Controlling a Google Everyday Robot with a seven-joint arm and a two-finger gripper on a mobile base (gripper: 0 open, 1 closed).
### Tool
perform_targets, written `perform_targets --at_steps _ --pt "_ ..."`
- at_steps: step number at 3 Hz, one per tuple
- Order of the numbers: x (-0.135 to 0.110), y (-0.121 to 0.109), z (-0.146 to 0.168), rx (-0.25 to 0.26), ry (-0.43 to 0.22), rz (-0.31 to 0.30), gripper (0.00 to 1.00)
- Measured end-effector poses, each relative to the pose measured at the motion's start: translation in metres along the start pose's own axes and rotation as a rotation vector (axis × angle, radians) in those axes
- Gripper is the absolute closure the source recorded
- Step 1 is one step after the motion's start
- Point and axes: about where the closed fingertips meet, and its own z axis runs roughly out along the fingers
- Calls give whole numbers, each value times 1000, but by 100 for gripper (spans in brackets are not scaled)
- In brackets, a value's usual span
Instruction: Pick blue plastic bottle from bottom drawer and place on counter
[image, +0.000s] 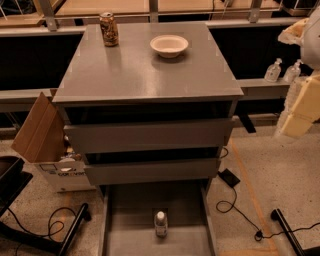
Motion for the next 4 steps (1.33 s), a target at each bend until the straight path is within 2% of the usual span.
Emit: perform_targets --at_steps 1,2,4 --pt "-1 1 -3 11 -11 2 0" --pt "15 10 15 12 -69 23 0" --pt "38 45 83 -2 -286 74 0"
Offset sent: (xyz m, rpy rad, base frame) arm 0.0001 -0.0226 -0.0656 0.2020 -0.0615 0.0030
